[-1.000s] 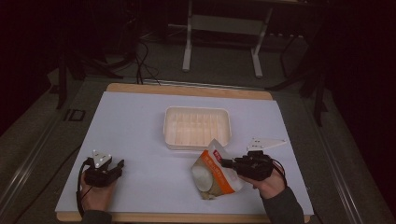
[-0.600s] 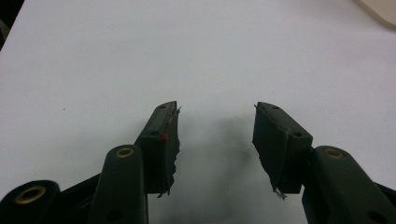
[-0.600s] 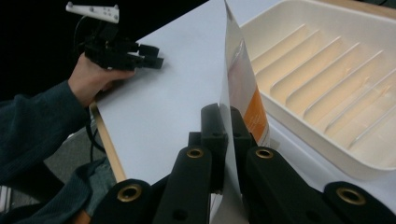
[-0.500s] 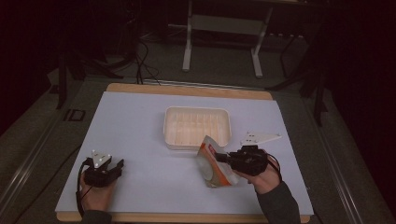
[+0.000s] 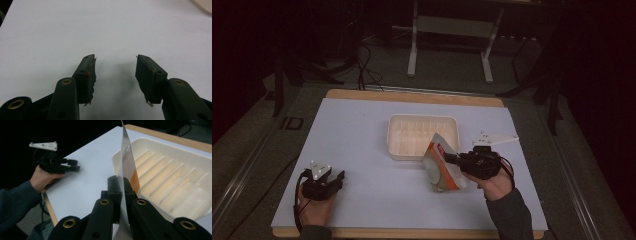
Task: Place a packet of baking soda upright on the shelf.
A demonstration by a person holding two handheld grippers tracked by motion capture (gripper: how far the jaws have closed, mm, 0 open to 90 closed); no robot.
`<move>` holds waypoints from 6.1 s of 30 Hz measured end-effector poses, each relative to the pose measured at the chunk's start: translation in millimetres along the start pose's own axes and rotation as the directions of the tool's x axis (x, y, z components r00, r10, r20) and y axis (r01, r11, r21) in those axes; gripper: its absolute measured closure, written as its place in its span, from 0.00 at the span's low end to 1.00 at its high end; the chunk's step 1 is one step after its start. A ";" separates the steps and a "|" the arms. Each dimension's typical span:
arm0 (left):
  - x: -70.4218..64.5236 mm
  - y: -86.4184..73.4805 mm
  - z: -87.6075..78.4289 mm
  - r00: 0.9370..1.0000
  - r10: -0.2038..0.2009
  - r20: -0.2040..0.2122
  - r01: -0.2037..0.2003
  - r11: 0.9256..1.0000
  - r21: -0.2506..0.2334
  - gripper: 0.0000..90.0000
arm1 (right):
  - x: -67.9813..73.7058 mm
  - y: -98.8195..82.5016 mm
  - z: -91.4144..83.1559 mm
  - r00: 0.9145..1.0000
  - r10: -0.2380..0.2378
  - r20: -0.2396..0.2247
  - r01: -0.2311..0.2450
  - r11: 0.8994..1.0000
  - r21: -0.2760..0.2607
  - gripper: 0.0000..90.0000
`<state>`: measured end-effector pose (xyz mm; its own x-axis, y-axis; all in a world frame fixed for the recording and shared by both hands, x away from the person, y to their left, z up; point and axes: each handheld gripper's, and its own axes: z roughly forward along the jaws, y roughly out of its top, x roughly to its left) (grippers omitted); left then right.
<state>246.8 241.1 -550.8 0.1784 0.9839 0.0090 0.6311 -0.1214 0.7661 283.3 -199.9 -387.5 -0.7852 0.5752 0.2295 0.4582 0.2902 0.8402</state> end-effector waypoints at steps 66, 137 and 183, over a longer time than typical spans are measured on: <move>0.3 0.3 -0.3 1.000 -0.017 0.006 0.017 1.000 -0.013 0.55 | -34.9 54.2 21.1 0.965 0.181 0.189 -0.150 0.975 -0.166 1.00; 0.5 0.8 0.5 1.000 -0.022 0.011 0.022 1.000 -0.010 0.55 | -56.3 73.5 62.3 0.916 0.271 0.296 -0.247 0.962 -0.116 1.00; 1.1 0.7 -0.2 1.000 -0.024 0.013 0.024 1.000 -0.013 0.54 | -68.0 84.3 106.7 0.882 0.215 0.420 -0.214 0.976 -0.050 0.99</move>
<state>247.3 242.1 -550.1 0.1728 0.9848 -0.0174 0.6255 -0.0961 0.7743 419.8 -132.9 -384.7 -0.4191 0.8906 0.1768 0.5941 0.1217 0.7952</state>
